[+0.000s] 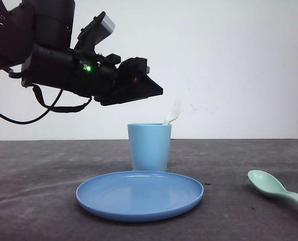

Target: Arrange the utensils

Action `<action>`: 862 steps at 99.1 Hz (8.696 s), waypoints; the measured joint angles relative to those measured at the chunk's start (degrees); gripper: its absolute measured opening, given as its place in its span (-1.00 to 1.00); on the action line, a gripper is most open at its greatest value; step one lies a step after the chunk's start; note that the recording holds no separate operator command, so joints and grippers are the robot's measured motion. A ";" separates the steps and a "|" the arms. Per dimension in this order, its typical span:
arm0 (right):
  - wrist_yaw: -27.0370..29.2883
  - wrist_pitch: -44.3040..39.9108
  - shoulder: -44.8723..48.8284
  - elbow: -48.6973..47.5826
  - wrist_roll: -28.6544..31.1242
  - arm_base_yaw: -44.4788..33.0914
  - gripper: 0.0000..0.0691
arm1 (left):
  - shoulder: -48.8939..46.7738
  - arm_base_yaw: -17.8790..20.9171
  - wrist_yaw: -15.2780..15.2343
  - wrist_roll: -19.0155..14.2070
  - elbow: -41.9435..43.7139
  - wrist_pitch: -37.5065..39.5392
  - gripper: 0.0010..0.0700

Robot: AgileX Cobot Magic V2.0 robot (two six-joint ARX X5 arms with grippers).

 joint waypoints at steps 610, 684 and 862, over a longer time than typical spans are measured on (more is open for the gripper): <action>10.80 43.67 35.28 10.78 1.49 42.86 -0.16 | -66.79 20.55 -24.37 1.33 0.00 -88.85 -0.35; 9.94 28.92 20.65 10.78 1.97 42.29 0.55 | -66.79 20.55 -24.37 1.33 0.00 -88.85 -0.35; -15.47 61.86 23.28 -15.08 2.56 26.21 0.97 | -66.79 20.55 -24.44 1.33 0.00 -89.90 -0.35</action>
